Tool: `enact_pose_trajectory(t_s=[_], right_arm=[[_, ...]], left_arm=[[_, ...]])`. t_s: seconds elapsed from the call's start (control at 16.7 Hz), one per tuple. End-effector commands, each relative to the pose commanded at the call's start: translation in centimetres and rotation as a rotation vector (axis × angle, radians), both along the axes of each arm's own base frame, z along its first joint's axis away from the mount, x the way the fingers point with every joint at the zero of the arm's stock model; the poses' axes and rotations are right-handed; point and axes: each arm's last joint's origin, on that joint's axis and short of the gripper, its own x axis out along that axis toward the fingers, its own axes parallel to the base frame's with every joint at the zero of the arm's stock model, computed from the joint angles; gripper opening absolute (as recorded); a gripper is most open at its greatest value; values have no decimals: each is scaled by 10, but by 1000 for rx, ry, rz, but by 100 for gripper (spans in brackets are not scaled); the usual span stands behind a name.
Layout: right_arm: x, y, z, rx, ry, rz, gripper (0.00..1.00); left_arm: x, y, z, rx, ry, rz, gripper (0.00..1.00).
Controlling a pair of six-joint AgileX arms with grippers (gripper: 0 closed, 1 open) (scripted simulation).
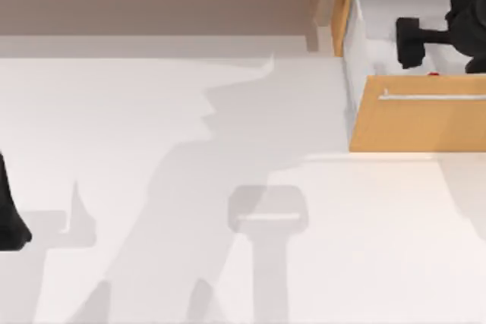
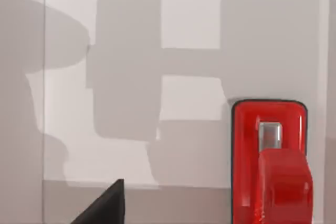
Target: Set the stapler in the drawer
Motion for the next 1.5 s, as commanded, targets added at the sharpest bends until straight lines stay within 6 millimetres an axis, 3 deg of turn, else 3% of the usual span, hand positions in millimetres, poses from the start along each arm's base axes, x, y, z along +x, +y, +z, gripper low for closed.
enact_pose_trajectory(t_s=[0.24,0.42,0.66,0.9,1.2,1.5], right_arm=[[-11,16,42,-3,-306,114,100],[-28,43,48,-28,-521,266,100],[-63,78,17,-124,-755,504,100],[-110,91,-26,-321,-965,722,100],[-167,79,-61,-710,-1174,888,100],[-200,42,-86,-1180,-1135,922,100]], left_arm=[[0,0,0,0,0,0,100],[0,0,0,0,0,0,100],[0,0,0,0,0,0,100],[0,0,0,0,0,0,100],[0,0,0,0,0,0,100],[0,0,0,0,0,0,100]])
